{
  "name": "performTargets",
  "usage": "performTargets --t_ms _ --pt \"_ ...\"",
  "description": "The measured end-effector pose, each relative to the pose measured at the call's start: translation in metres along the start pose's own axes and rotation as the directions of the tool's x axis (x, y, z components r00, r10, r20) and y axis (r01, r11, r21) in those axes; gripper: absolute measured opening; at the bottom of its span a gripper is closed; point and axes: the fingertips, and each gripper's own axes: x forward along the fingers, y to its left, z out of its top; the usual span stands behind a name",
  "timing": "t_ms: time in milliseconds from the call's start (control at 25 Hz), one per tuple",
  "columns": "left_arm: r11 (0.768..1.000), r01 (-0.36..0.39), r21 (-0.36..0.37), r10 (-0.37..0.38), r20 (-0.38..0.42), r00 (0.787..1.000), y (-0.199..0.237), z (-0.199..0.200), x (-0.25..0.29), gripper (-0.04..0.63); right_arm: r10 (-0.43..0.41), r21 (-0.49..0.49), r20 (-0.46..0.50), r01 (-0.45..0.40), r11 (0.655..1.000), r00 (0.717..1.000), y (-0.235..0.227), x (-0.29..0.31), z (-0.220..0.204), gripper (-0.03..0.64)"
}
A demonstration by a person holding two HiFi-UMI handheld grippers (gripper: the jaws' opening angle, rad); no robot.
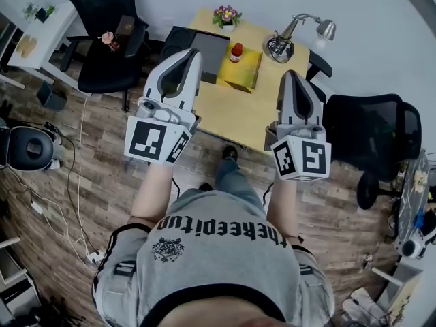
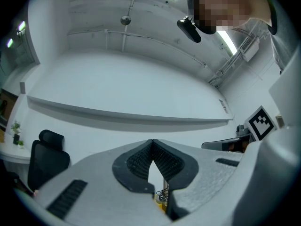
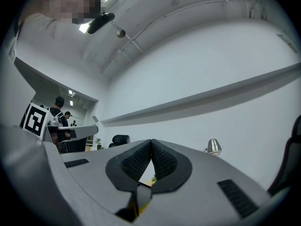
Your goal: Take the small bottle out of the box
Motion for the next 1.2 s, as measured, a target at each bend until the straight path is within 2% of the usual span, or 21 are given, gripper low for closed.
performTargets --t_ms 840,1200 --pt "0.995 -0.098 0.03 0.098 0.008 0.995 0.022 -0.027 0.113 0.003 0.119 0.015 -0.012 -0.119 0.993 0.993 -0.078 0.107 -0.016 0.002" --pt "0.991 -0.131 0.023 0.132 -0.033 0.991 0.025 -0.058 0.138 0.003 0.18 0.041 -0.066 -0.178 0.983 0.981 -0.093 0.137 -0.046 0.002"
